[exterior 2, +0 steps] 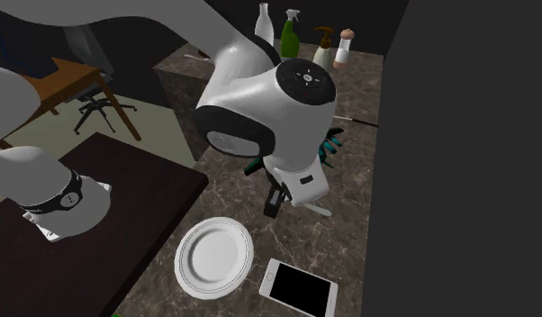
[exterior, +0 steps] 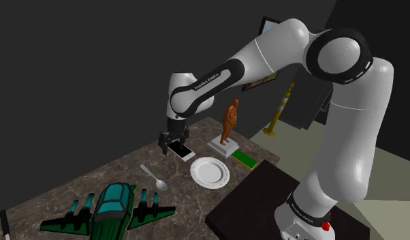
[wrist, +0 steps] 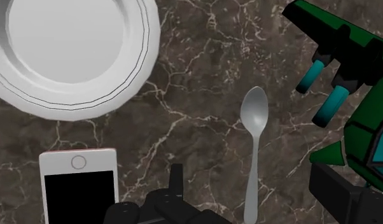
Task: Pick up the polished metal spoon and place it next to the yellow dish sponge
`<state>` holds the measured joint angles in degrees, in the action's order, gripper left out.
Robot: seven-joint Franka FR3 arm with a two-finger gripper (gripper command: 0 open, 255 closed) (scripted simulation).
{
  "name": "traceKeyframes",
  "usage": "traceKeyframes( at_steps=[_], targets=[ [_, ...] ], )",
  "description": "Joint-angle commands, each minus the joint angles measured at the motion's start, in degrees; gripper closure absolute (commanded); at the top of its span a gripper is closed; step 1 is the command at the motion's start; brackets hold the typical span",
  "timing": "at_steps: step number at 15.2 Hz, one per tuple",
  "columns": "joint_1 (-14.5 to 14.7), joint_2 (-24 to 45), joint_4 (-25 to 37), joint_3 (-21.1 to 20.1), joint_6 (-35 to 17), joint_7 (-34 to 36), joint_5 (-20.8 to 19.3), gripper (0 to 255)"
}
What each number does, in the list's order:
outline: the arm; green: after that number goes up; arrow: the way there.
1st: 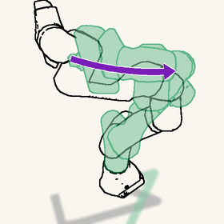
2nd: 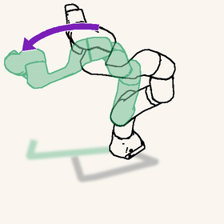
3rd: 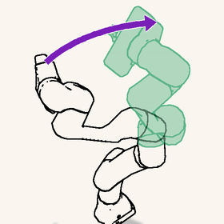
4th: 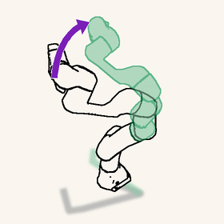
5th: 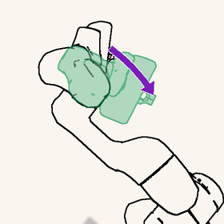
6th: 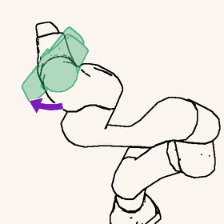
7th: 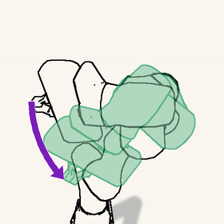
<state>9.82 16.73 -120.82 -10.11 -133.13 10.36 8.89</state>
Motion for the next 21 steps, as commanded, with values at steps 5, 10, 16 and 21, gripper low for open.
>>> traceKeyframes(
  at_steps=[5,10,16,21],
  targets=[
    [2.6,13.7,11.0,-0.1,-2.0,2.1,-1.7,0],
    [4.8,24.2,21.5,0.2,-1.4,3.4,-2.8,0],
    [5.5,27.4,21.7,0.3,-4.5,3.5,-3.0,0],
    [5.6,28.3,21.9,0.3,-5.2,3.5,-3.0,0]
  ],
)
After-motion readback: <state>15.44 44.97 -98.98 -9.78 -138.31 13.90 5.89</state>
